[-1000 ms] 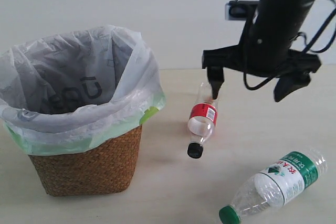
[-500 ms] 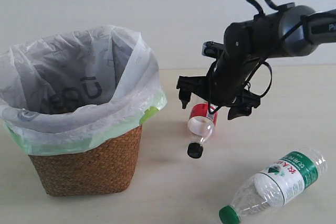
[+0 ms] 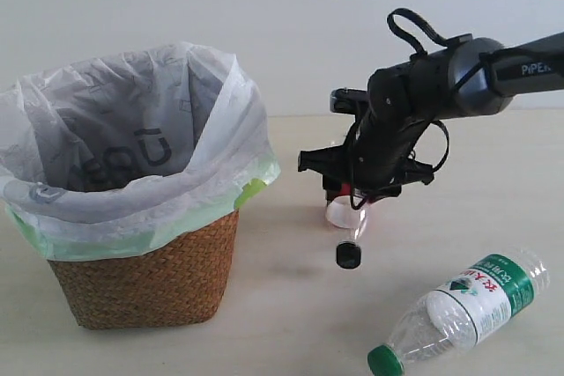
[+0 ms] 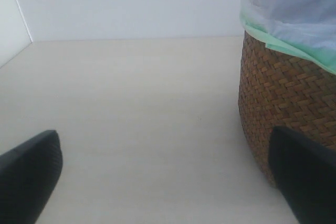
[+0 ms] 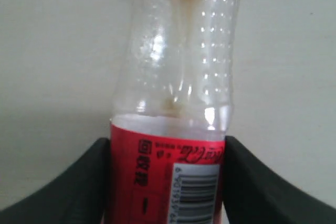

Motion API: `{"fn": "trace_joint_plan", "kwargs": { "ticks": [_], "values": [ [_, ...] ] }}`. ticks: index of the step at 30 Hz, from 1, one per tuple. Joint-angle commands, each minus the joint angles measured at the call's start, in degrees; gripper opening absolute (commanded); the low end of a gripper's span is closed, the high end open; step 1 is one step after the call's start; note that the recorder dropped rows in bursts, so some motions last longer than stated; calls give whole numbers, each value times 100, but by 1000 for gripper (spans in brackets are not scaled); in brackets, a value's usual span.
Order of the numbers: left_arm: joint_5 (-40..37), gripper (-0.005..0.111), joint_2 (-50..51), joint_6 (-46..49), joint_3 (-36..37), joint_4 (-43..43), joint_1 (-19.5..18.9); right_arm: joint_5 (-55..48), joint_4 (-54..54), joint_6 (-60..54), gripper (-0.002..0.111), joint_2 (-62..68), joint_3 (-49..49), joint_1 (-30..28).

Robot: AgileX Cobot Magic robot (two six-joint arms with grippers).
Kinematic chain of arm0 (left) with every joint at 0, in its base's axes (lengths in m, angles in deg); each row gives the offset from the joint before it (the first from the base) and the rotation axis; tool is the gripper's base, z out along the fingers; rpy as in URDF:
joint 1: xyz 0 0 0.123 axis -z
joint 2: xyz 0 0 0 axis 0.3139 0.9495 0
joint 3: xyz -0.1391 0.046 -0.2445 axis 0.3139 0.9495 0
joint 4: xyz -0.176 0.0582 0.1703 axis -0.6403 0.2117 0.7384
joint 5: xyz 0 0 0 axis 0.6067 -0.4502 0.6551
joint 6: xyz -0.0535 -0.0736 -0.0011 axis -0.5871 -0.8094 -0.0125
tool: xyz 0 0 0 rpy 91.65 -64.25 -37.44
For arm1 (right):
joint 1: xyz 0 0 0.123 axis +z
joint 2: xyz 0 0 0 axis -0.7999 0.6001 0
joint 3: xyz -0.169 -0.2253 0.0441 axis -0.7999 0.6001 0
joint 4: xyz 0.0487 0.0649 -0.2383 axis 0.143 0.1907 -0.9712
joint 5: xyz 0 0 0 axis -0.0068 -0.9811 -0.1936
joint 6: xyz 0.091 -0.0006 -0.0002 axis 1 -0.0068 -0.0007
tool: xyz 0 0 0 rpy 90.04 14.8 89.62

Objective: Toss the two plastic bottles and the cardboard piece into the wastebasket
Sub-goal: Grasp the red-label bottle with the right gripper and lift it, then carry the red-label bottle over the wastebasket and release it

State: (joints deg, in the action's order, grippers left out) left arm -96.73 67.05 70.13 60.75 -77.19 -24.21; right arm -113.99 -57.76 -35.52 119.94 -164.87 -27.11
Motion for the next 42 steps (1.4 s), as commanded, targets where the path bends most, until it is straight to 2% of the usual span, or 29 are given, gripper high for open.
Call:
{"fn": "trace_joint_plan", "kwargs": {
  "ticks": [1,8,13,19,25,31,36,39,42],
  "values": [
    [36,108,-18,-50,-21,-12,-23,-549,-1382,833,0,-756,5,-31],
    [36,108,-18,-50,-21,-12,-23,-2048,-3687,1748,0,-2348,5,-31],
    [36,108,-18,-50,-21,-12,-23,-1947,-3866,1736,0,-3232,5,-31],
    [36,108,-18,-50,-21,-12,-23,-1737,-3460,1389,0,-3719,-6,-19],
    [36,108,-18,-50,-21,-12,-23,-1507,-2047,489,0,-3747,-357,-19],
    [36,108,-18,-50,-21,-12,-23,-1880,-1593,355,0,-3747,-673,-19],
    [36,108,-18,-50,-21,-12,-23,-1603,294,-658,0,-3689,-673,-19],
    [36,108,-18,-50,-21,-12,-23,-1512,979,-1000,0,-3607,-673,-19],
    [36,108,-18,-50,-21,-12,-23,-1518,1067,-1077,0,-3523,-673,101]
  ]
}}
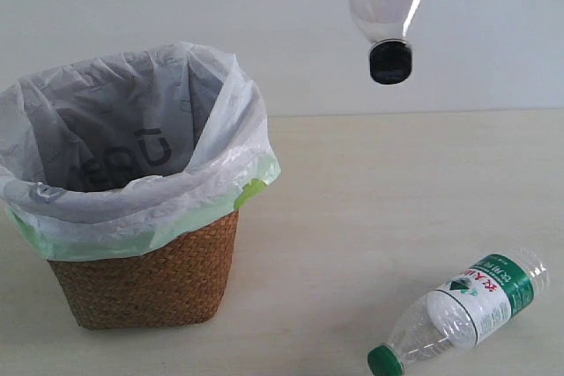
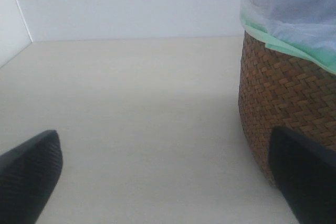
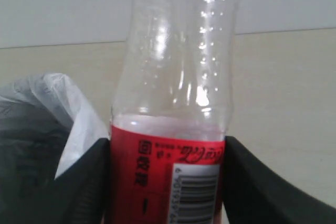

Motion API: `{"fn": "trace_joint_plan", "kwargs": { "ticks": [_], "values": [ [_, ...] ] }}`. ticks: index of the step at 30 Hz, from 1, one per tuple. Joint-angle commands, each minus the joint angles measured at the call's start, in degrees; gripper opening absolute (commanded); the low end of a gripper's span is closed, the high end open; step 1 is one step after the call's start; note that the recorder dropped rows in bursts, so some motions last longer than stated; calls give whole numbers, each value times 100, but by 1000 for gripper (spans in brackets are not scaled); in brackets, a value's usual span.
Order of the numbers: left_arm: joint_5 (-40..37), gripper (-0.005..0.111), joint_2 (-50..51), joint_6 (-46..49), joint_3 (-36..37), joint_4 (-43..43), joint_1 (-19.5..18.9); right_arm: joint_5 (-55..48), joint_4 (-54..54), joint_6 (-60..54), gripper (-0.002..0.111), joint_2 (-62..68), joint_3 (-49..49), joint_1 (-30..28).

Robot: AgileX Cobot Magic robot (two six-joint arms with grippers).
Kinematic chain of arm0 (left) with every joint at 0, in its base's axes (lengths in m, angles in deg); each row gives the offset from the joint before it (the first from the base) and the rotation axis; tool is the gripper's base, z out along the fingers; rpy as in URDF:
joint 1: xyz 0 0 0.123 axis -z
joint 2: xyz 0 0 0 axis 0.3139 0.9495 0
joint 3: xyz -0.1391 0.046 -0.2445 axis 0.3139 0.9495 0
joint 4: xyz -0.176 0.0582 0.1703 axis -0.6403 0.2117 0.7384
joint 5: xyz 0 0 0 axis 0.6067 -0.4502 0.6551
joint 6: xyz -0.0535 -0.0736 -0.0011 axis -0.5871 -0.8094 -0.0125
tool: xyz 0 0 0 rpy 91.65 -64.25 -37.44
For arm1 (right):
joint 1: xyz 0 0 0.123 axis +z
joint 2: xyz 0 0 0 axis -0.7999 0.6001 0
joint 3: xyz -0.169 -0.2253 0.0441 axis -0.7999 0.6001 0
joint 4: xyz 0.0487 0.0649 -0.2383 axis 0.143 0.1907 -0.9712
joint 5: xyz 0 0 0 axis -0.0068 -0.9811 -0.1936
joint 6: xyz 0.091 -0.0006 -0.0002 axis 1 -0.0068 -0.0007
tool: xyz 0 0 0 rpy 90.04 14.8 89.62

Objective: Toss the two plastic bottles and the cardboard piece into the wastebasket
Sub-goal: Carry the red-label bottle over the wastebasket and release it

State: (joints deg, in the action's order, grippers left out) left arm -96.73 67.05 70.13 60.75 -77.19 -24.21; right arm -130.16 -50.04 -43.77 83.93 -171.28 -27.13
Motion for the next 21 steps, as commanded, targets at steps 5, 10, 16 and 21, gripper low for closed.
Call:
{"fn": "trace_joint_plan", "kwargs": {
  "ticks": [5,10,16,21],
  "values": [
    [36,108,-18,-50,-21,-12,-23,98,97,-284,0,170,-31,253],
    [36,108,-18,-50,-21,-12,-23,-548,-1670,517,0,170,-31,253],
    [36,108,-18,-50,-21,-12,-23,-1909,-4097,1475,0,148,-31,253],
    [36,108,-18,-50,-21,-12,-23,-2111,-4167,1773,0,161,-31,253]
  ]
}}
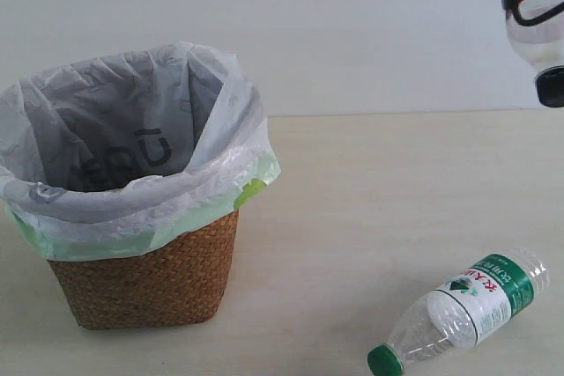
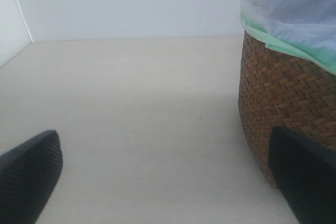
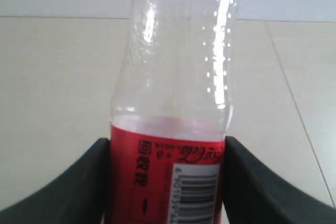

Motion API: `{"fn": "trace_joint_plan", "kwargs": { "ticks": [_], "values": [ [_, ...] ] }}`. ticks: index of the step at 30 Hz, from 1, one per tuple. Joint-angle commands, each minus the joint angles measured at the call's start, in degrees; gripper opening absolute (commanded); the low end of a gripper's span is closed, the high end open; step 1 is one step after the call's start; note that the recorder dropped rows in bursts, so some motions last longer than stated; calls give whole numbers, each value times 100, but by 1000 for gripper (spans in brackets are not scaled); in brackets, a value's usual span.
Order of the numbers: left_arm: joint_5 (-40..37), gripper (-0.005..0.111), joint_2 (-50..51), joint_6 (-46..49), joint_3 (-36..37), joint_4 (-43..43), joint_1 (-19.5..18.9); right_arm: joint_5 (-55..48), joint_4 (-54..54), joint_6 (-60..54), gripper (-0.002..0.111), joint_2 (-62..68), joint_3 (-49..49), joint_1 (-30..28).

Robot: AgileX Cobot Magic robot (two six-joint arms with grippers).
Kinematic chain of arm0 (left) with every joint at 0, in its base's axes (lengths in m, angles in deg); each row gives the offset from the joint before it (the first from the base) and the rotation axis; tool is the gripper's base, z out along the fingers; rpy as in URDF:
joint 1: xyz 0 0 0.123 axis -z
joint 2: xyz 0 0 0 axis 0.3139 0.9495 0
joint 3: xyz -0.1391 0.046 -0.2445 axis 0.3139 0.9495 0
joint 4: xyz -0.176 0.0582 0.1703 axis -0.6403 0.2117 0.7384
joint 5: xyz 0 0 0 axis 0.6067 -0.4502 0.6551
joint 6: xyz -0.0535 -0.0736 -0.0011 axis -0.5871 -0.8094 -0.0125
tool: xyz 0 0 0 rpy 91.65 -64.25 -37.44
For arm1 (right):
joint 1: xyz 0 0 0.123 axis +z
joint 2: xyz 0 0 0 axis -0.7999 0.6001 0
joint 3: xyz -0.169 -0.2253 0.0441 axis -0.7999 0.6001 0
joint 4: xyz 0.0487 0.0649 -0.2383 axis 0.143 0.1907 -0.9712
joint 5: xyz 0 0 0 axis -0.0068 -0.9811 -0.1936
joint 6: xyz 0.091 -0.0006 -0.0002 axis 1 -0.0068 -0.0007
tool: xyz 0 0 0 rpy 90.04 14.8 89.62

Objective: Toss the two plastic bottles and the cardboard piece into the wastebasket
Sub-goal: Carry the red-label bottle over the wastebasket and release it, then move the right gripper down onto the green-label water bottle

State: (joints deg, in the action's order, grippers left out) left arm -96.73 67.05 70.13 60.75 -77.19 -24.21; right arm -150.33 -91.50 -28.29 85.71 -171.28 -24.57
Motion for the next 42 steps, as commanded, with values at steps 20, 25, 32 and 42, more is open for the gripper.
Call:
{"fn": "trace_joint_plan", "kwargs": {
  "ticks": [20,25,32,42],
  "values": [
    [36,108,-18,-50,-21,-12,-23,2455,8336,-3790,96,1199,-721,1030],
    [36,108,-18,-50,-21,-12,-23,2625,7963,-3709,96,1156,-721,1019],
    [36,108,-18,-50,-21,-12,-23,2091,6059,-2757,96,994,-721,968],
    [36,108,-18,-50,-21,-12,-23,-145,2791,-1329,96,881,-721,968]
  ]
}}
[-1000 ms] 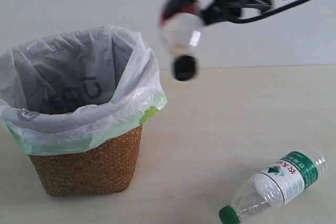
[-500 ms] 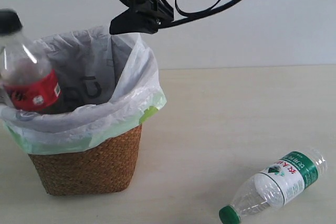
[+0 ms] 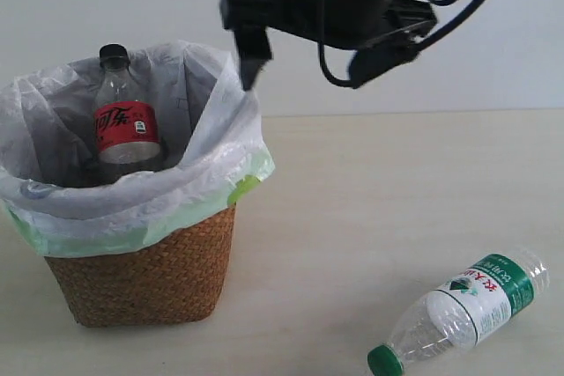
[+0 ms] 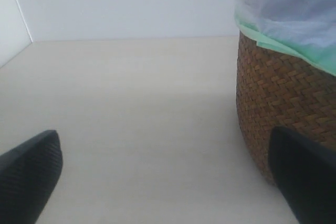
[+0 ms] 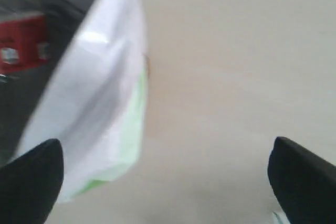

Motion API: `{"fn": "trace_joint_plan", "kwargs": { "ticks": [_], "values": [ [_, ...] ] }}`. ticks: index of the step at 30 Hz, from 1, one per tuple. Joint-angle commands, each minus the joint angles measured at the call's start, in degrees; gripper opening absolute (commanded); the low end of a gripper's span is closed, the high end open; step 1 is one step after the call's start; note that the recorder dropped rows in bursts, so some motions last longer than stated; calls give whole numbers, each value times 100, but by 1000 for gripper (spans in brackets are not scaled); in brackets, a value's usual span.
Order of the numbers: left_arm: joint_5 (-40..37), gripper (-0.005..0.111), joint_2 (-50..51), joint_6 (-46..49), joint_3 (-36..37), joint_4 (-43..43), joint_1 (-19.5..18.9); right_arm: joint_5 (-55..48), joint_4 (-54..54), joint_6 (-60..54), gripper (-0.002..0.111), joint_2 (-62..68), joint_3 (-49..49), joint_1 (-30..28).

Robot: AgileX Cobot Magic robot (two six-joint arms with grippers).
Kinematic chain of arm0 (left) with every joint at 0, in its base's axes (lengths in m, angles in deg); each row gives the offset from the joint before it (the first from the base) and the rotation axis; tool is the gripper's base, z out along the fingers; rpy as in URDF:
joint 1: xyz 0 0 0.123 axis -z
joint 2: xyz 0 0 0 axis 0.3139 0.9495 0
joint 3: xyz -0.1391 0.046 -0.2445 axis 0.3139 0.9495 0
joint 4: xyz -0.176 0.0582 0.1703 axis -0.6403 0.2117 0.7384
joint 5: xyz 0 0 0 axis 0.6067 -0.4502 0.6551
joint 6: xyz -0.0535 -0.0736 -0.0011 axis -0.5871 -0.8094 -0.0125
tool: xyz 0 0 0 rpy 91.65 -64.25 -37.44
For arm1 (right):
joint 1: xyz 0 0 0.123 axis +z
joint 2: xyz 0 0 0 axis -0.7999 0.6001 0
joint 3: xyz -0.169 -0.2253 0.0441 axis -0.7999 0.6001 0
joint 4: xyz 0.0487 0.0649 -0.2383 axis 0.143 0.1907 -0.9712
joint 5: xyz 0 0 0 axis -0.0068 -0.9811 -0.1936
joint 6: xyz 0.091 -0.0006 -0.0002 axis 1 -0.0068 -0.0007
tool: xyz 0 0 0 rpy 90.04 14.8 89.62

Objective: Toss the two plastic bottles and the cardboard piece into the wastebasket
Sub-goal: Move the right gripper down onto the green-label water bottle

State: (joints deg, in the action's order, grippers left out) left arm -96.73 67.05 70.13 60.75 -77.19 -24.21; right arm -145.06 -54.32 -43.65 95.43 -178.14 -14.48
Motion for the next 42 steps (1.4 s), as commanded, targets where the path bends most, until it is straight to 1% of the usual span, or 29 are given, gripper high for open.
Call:
{"fn": "trace_joint_plan", "kwargs": {
  "ticks": [1,6,9,12,15,18,19,22,28,30,31,32,33,34,35,36,37,38,39,40,42],
  "values": [
    [36,108,-18,-50,-21,-12,-23,-671,-1028,170,96,-91,-35,-42],
    [36,108,-18,-50,-21,-12,-23,-671,-1018,-7,95,-205,344,-42],
    [36,108,-18,-50,-21,-12,-23,-671,-1163,-122,92,-205,743,-42],
    [36,108,-18,-50,-21,-12,-23,-671,-1296,-100,80,-205,1122,-42],
    [36,108,-18,-50,-21,-12,-23,-671,-1449,-87,65,-205,1402,-42],
    [36,108,-18,-50,-21,-12,-23,-671,-1488,-230,49,-205,1578,-42],
    [36,108,-18,-50,-21,-12,-23,-671,-1488,-371,42,-205,1630,-42],
    [36,108,-18,-50,-21,-12,-23,-671,-1581,-642,25,-205,1878,-42],
    [36,108,-18,-50,-21,-12,-23,-671,-2131,-821,4,-215,2642,-42],
    [36,108,-18,-50,-21,-12,-23,-671,-2400,-968,1,-215,2901,-42],
    [36,108,-18,-50,-21,-12,-23,-671,-2499,-1035,3,-215,2999,-42],
    [36,108,-18,-50,-21,-12,-23,-671,-2610,-1050,7,-215,3108,-42],
    [36,108,-18,-50,-21,-12,-23,-671,-2713,-1050,12,-215,3205,-42],
    [36,108,-18,-50,-21,-12,-23,-671,-2778,-1050,22,-215,3288,-42],
    [36,108,-18,-50,-21,-12,-23,-671,-2780,-1014,34,-215,3350,-42],
    [36,108,-18,-50,-21,-12,-23,-671,-2780,-950,49,-215,3387,-42],
    [36,108,-18,-50,-21,-12,-23,-671,-2791,-474,84,-215,3447,-42],
    [36,108,-18,-50,-21,-12,-23,-671,-2803,-262,96,-215,3476,-42],
    [36,108,-18,-50,-21,-12,-23,-671,-2818,123,105,-215,3503,-42],
    [36,108,-18,-50,-21,-12,-23,-671,-2833,454,103,-202,3531,-42],
    [36,108,-18,-50,-21,-12,-23,-671,-2811,477,98,-202,3613,-42]
  ]
}}
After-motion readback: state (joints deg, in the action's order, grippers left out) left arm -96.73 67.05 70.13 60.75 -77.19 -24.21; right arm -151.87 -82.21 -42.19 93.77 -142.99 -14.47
